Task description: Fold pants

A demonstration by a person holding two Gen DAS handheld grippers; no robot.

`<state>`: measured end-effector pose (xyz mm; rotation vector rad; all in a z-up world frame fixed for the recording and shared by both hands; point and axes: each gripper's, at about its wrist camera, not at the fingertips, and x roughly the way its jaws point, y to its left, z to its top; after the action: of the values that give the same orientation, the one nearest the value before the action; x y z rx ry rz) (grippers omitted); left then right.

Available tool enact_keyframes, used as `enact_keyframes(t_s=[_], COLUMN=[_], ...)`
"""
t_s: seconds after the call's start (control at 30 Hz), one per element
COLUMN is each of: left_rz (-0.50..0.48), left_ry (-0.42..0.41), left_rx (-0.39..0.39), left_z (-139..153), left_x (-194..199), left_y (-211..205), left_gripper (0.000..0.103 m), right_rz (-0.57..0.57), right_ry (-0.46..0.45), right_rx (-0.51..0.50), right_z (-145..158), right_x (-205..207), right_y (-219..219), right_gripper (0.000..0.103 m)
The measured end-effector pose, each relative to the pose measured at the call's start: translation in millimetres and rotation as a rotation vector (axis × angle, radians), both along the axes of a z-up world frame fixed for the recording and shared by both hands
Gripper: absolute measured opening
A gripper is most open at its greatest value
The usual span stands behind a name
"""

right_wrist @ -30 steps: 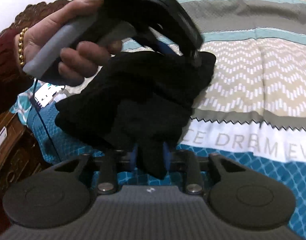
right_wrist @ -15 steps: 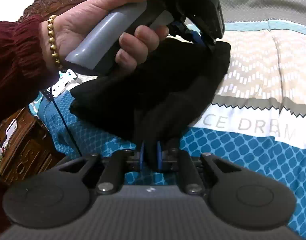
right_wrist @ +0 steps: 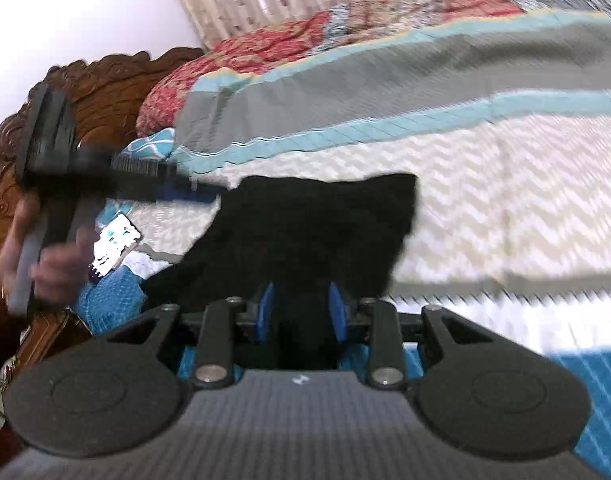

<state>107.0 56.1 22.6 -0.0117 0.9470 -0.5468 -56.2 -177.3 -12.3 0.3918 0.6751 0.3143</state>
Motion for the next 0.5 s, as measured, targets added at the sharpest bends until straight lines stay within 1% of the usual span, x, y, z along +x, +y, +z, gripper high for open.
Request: enact_keyframes(t_s=[0.07, 0.13, 0.2, 0.23, 0.27, 0.3, 0.37, 0.43, 0.47, 0.5], left_rz=[0.043, 0.084, 0.121, 0.134, 0.134, 0.135, 0.134, 0.143, 0.148, 0.156], left_ry=[0.027, 0.049, 0.035, 0.026, 0.024, 0.012, 0.002, 0.01, 0.017, 0.017], left_rx=[0.032, 0.071, 0.099, 0.12, 0.124, 0.119, 0.12, 0.108, 0.097, 0.085], left_z=[-18.8, -39.9, -52.1, -54.4, -56.0, -55.2, -53.4, -52.4, -50.2, -47.5], left_x=[-6.2, -9.8, -12.7, -14.5, -15.7, -17.6, -19.3, -18.8, -18.9, -19.7], left_y=[13.9, 24.8, 34.1, 36.3, 37.0, 37.2, 38.7, 40.2, 42.0, 43.6], left_gripper=[0.035, 0.031, 0.031, 0.036, 0.037, 0.037, 0.037, 0.038, 0.038, 0.043], right_rz=[0.03, 0.058, 0.063, 0.065, 0.062, 0.06, 0.068, 0.058, 0.053, 0.047], right_ry=[0.008, 0.05, 0.138, 0.192, 0.23, 0.238, 0.228, 0.231, 0.221, 0.204], right_rx=[0.008, 0.024, 0.041, 0.032, 0.02, 0.014, -0.006, -0.001, 0.002, 0.005], right_z=[1.2, -6.7, -25.1, -37.5, -47.0, -52.0, -45.6, -41.5, -38.3, -34.6], right_x=[13.8, 29.8, 44.1, 49.6, 51.3, 49.8, 45.5, 42.6, 39.4, 34.4], right_y=[15.2, 30.5, 41.6, 47.3, 50.3, 52.0, 52.0, 50.0, 48.7, 47.2], right_gripper=[0.031, 0.027, 0.027, 0.028, 0.028, 0.028, 0.028, 0.028, 0.03, 0.03])
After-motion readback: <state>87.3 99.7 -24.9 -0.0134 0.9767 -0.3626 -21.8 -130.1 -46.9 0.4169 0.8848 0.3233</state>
